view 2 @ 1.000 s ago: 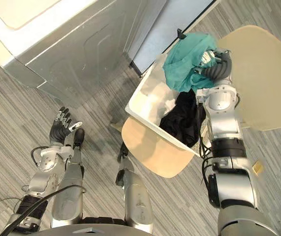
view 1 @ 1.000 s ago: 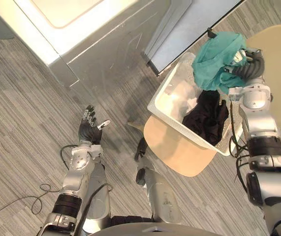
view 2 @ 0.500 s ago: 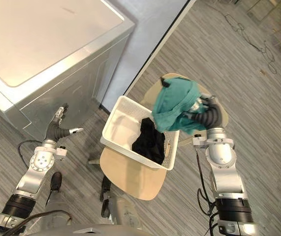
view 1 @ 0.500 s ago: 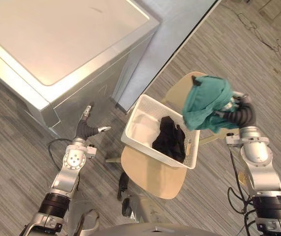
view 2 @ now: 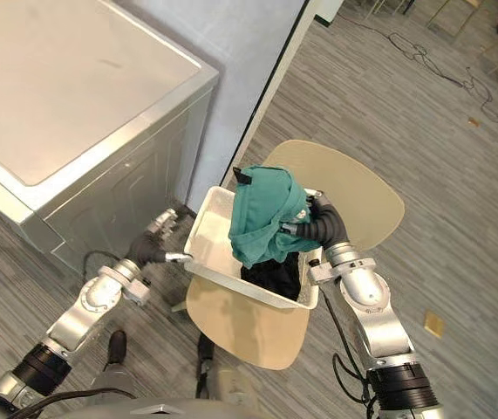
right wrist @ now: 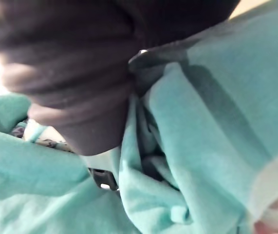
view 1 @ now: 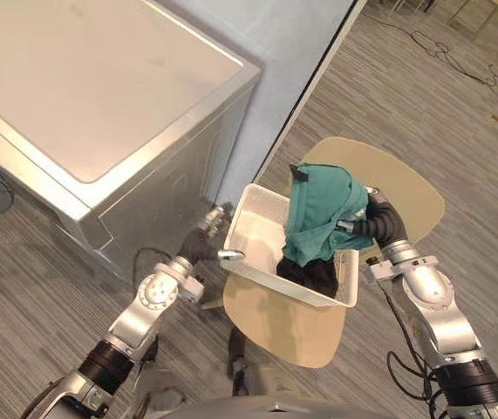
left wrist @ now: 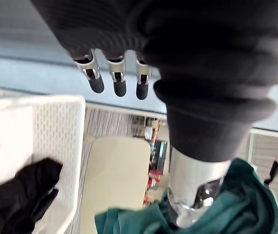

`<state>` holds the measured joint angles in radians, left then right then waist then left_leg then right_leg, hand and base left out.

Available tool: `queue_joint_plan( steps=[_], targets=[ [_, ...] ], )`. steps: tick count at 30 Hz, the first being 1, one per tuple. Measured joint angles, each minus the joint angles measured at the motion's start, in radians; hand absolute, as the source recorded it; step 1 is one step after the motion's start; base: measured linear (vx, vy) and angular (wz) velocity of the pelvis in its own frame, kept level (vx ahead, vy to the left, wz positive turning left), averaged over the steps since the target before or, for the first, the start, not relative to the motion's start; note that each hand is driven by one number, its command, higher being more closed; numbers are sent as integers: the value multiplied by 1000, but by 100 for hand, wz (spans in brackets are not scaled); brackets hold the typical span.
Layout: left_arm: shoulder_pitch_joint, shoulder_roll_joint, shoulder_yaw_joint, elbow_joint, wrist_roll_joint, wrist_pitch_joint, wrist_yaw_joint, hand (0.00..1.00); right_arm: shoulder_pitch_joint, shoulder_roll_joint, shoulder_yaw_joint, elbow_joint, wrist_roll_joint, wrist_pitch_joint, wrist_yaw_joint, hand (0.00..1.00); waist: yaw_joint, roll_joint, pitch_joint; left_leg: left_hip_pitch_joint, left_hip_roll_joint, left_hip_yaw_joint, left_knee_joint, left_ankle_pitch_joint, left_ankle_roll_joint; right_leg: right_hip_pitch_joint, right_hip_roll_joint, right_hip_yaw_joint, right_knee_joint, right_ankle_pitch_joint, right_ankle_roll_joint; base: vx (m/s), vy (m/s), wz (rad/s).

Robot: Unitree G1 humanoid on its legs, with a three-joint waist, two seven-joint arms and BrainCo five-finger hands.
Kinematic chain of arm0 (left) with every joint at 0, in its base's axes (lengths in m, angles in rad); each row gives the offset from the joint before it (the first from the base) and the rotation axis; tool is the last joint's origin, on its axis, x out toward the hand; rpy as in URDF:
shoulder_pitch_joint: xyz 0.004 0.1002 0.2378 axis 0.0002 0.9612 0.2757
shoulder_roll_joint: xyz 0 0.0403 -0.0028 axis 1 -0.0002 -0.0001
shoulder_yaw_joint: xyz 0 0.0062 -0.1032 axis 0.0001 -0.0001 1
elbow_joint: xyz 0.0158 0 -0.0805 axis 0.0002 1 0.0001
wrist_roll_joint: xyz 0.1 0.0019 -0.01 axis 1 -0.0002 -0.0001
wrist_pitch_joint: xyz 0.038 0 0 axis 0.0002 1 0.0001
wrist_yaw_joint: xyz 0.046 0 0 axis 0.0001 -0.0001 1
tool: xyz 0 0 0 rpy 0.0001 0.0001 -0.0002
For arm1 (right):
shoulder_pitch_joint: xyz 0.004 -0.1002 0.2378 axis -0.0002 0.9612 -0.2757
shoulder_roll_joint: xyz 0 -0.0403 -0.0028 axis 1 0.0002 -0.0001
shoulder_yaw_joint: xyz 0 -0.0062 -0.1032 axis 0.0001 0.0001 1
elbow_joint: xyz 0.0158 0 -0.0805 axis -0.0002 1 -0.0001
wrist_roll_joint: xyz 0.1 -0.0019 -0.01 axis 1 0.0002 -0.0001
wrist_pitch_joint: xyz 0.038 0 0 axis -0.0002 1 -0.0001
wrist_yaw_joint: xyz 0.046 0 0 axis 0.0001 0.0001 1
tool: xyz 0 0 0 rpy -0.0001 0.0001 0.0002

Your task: Pick up the laundry basket with both hands and put the clothes into the washing machine.

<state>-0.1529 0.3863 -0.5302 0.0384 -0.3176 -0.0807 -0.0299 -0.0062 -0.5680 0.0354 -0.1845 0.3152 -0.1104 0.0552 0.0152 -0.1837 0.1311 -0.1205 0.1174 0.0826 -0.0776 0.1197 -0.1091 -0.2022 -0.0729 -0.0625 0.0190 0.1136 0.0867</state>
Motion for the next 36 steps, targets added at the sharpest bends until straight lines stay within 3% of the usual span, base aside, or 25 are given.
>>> queue_joint_plan(
  steps=[2, 7, 15, 21, 27, 36],
  targets=[
    [-3, -3, -52, 0, -4, 2, -16, 0, 2, 2, 3, 0, -3, 6, -3, 100, -12, 26, -13, 7, 1, 9, 0, -1, 0, 1, 1, 18, -3, -1, 2, -4, 18, -12],
    [-62, -48, -150, 45, -4, 15, -21, 0, 59, 77, 42, 0, -9, 9, -19, 100, -41, 50, -24, 36, 2, 37, -3, -15, -8, 16, 1, 53, -15, 0, 8, -18, 14, -21],
    [-178, -156, -181, 137, -5, 27, 38, 0, 112, 216, 80, 0, -11, 28, -63, 100, -75, 78, -34, 37, 2, 88, 0, -16, -6, -9, 4, 113, -33, 27, 12, -7, 3, -20],
    [-180, -179, -175, 153, -9, 26, 71, 0, 127, 235, 75, -36, -13, 28, -88, 100, -101, 95, -31, 56, -1, 131, 0, -28, -7, -13, 8, 157, -40, 35, 15, 7, 5, -23],
    [-180, -185, -158, 155, 71, 26, 70, 0, 142, 247, 71, -79, -47, 25, -87, 100, -122, 121, -27, 68, -11, 193, 0, -43, -5, -39, 8, 216, -35, 45, 23, 21, 10, -28],
    [-235, -184, -191, 223, 84, 23, 13, 0, 127, 243, 86, -79, -43, 26, -88, 100, -141, 180, 1, 65, -21, 218, 30, -71, 0, -45, -1, 243, -35, 41, 27, 18, 6, -10]
  ],
)
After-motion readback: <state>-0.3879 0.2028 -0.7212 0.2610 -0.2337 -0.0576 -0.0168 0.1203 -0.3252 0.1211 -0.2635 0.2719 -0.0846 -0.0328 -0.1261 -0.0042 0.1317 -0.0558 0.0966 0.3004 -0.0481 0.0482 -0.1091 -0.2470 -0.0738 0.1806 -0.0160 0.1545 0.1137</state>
